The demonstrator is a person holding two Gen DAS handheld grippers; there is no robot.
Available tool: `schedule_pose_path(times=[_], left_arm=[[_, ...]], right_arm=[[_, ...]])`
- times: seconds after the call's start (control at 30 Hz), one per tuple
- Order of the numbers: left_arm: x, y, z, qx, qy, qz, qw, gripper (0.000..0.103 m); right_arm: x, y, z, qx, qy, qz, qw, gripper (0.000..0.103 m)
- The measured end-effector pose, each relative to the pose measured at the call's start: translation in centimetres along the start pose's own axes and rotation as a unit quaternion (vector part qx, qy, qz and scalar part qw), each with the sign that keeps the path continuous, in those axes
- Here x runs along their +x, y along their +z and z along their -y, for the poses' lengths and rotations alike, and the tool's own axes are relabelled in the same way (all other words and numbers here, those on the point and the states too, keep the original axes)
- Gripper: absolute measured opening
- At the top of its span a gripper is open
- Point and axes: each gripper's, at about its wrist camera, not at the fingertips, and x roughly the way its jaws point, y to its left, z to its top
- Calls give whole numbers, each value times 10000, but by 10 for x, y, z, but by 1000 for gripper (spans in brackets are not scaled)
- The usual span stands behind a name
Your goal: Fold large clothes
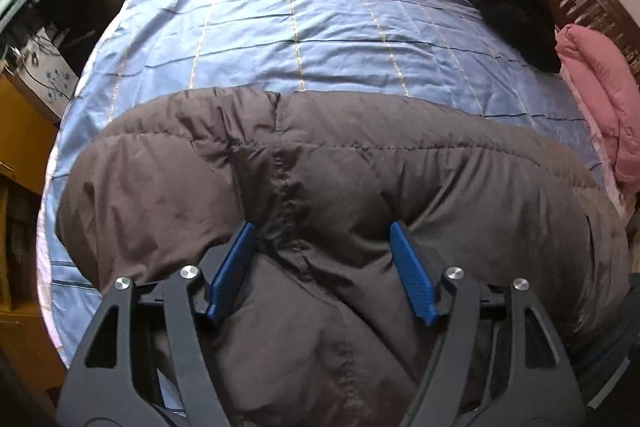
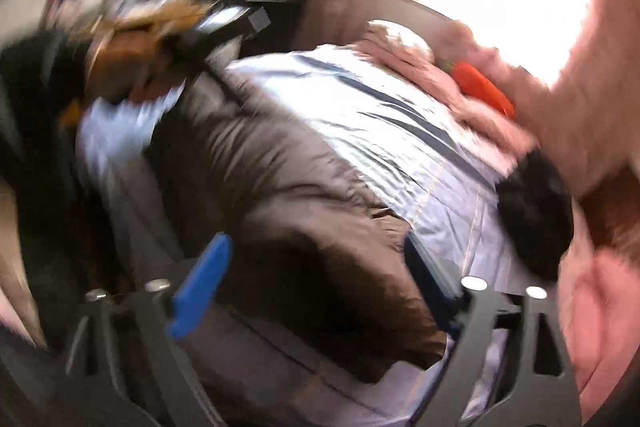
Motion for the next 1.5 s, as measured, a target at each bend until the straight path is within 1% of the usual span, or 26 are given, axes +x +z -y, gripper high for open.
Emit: schedule_pose_path(times=[0.03,0.07,0.13,0.17,0.2,0.23,0.27,0.33,0.4,0.47,0.5,0.57,0.63,0.7,0.83,0.93,1.07,1.13,1.2,1.23,1.27,1.33,1.37,1.4,1.43,1.5], left_arm=[[-5,0,3,75,95,57,9999,72],[-13,1,7,170,278,181,9993,72],[-22,3,8,257,582,373,9973,73],[-26,3,7,270,724,448,9960,75],[-27,3,5,256,797,448,9955,75],[-25,2,2,216,871,365,9953,75],[-22,1,0,186,901,274,9954,75],[-12,-4,-3,187,904,50,9957,75],[-1,-12,1,333,882,-135,9955,76],[6,-18,8,495,842,-237,9949,76],[10,-21,12,564,848,-251,9945,76],[15,-22,22,649,920,-217,9934,76],[20,-20,26,646,937,-187,9933,76],[24,-16,29,574,855,-176,9945,76],[35,-10,36,510,721,-141,9960,76],[42,-10,41,484,740,-147,9960,76],[41,-10,44,502,810,-171,9953,76],[35,-12,45,586,899,-157,9941,75],[26,-14,45,644,911,-89,9937,74],[23,-15,46,643,879,-55,9940,74],[16,-16,47,640,780,13,9949,75],[4,-16,51,672,648,158,9955,75],[-6,-17,57,764,601,284,9949,75],[-11,-19,63,845,566,361,9942,75],[-16,-22,70,970,513,409,9931,75],[-18,-29,83,1201,496,364,9909,75]], right_arm=[[7,4,1,284,259,-59,9992,49],[18,8,-5,377,516,-143,9979,41],[42,13,-24,93,675,-349,9971,40],[42,13,-24,93,675,-349,9971,40],[51,13,-34,-101,697,-504,9962,40],[88,3,-66,-737,673,-1048,9895,40],[100,-2,-74,-947,608,-1229,9860,40],[133,-13,-86,-1524,268,-1692,9734,38],[153,-24,-82,-1954,29,-1958,9610,36],[168,-32,-71,-2136,-243,-2042,9551,31],[168,-32,-71,-2136,-243,-2042,9551,31],[189,-25,-44,-1831,-335,-2151,9587,30],[196,-22,-37,-1879,-427,-2110,9583,30],[207,-20,-27,-1938,-743,-1976,9581,30],[230,-27,-15,-1966,-1256,-1635,9586,36],[240,-33,-9,-1801,-1330,-1580,9617,37],[241,-32,-1,-1704,-1223,-1600,9646,38],[232,-21,11,-1419,-824,-1626,9730,38],[209,-5,29,-762,-172,-1513,9854,38],[193,1,32,-524,23,-1351,9894,41],[179,8,41,-269,160,-1092,9935,48],[156,20,60,212,212,-630,9976,54],[148,25,74,570,223,-440,9972,54],[147,28,84,803,205,-395,9958,54],[150,26,98,1161,63,-453,9922,54],[165,17,116,1482,-372,-788,9851,52]])
